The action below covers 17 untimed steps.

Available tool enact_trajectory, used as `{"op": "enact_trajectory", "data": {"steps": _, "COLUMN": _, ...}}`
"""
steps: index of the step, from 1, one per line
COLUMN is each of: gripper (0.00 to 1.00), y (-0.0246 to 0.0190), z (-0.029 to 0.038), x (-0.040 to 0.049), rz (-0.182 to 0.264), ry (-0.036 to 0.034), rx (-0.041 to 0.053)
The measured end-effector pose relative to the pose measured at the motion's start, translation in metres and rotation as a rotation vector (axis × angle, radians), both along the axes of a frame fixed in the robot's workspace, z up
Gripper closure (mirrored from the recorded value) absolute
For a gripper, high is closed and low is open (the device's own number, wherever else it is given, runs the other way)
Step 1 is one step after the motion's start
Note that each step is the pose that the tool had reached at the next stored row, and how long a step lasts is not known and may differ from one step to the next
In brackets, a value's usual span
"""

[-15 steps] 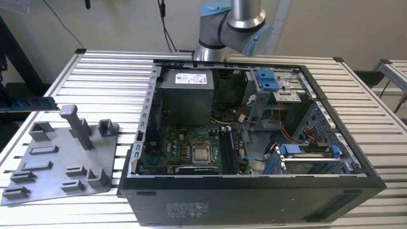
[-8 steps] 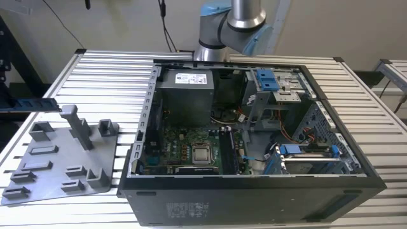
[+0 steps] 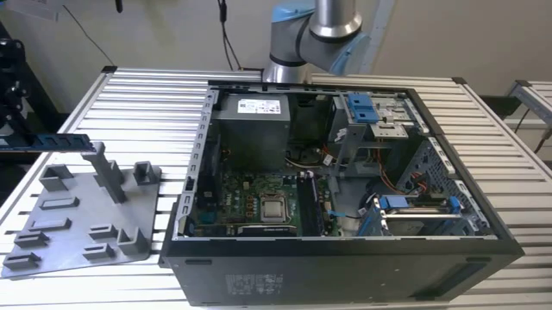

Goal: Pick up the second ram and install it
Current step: 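Pick up the second ram and move it above second insertion slot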

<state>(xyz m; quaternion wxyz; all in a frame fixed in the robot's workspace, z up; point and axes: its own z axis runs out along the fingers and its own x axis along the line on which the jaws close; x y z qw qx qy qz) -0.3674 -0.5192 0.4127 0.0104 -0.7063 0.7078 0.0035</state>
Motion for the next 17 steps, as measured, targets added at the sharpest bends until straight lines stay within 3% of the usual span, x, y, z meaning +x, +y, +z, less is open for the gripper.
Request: {"op": "enact_trajectory", "data": {"steps": 17, "gripper": 0.86, "y": 0.0000, "z": 0.0000, "x": 0.0578, "rz": 0.000, "ry": 0.0009, "rx": 0.0000}}
